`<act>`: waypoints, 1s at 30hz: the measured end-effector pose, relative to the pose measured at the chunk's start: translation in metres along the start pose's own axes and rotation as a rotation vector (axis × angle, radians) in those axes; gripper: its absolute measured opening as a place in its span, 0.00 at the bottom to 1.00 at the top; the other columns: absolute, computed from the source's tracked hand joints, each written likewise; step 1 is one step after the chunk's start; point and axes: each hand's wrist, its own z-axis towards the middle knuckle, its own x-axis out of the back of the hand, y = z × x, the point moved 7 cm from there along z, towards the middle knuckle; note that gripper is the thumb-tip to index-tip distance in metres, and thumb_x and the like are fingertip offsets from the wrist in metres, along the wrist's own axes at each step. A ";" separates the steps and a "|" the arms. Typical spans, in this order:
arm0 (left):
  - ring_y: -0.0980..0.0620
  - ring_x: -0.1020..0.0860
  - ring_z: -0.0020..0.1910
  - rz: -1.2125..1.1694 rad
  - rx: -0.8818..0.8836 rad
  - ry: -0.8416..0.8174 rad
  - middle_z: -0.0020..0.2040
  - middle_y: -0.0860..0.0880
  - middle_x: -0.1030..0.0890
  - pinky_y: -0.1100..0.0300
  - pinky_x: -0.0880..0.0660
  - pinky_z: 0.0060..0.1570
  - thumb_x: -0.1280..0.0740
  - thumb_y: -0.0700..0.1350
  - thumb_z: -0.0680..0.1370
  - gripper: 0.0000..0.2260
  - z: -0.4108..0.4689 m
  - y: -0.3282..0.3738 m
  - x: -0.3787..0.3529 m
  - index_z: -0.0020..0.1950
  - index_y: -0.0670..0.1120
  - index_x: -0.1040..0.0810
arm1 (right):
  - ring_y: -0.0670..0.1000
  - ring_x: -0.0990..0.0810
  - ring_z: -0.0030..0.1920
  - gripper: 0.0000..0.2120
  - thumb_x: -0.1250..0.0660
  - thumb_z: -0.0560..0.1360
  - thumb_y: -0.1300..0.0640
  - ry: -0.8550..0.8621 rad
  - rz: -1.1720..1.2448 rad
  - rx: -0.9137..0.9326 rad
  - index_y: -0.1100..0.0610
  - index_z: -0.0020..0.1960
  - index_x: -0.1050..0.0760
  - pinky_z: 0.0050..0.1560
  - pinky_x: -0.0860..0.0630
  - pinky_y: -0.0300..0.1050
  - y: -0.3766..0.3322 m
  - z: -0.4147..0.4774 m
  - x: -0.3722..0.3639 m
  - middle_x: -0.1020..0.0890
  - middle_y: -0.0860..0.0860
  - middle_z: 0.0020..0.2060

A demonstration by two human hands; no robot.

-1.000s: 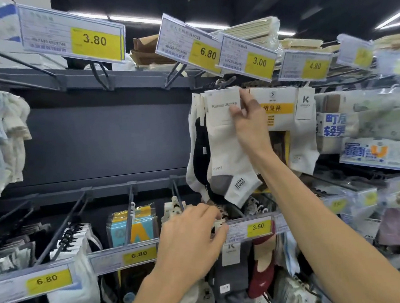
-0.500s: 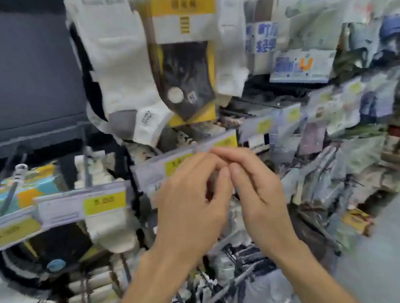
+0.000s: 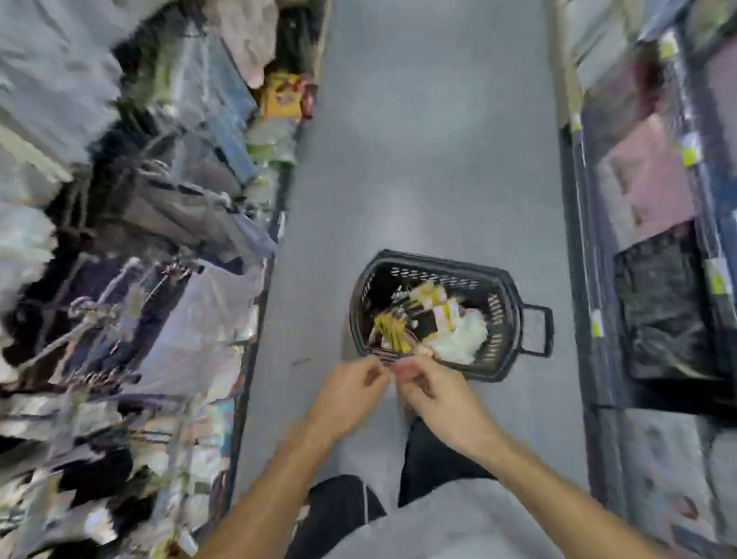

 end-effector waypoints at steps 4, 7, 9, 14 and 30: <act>0.47 0.22 0.39 0.046 0.088 -0.202 0.38 0.46 0.19 0.54 0.32 0.39 0.36 0.47 0.80 0.08 0.074 0.005 -0.085 0.41 0.48 0.25 | 0.44 0.20 0.51 0.13 0.38 0.79 0.61 -0.028 -0.039 -0.186 0.51 0.62 0.24 0.58 0.23 0.46 0.107 0.028 0.044 0.19 0.43 0.50; 0.50 0.26 0.38 0.088 0.119 -0.256 0.33 0.54 0.25 0.60 0.41 0.33 0.37 0.47 0.80 0.14 0.123 -0.004 -0.126 0.35 0.51 0.32 | 0.47 0.19 0.48 0.12 0.37 0.78 0.58 -0.014 -0.068 -0.308 0.49 0.59 0.23 0.55 0.23 0.48 0.169 0.061 0.062 0.20 0.40 0.46; 0.50 0.24 0.40 0.090 0.151 -0.275 0.35 0.56 0.24 0.62 0.36 0.33 0.37 0.47 0.80 0.12 0.161 -0.016 -0.146 0.36 0.53 0.31 | 0.48 0.19 0.45 0.11 0.36 0.79 0.57 -0.011 -0.084 -0.368 0.51 0.60 0.23 0.51 0.25 0.43 0.208 0.094 0.064 0.21 0.39 0.44; 0.46 0.21 0.53 0.163 0.155 -0.292 0.55 0.48 0.19 0.55 0.27 0.47 0.36 0.47 0.78 0.08 0.292 -0.066 -0.195 0.56 0.51 0.25 | 0.54 0.20 0.54 0.13 0.35 0.77 0.60 -0.029 -0.104 -0.451 0.55 0.61 0.25 0.52 0.26 0.47 0.308 0.209 0.035 0.18 0.51 0.53; 0.39 0.19 0.49 0.703 -0.093 0.067 0.55 0.43 0.20 0.52 0.34 0.36 0.28 0.63 0.68 0.36 0.529 -0.157 -0.305 0.66 0.46 0.38 | 0.52 0.21 0.56 0.18 0.43 0.79 0.65 0.206 0.580 -0.694 0.47 0.62 0.29 0.59 0.22 0.59 0.485 0.381 -0.104 0.21 0.48 0.56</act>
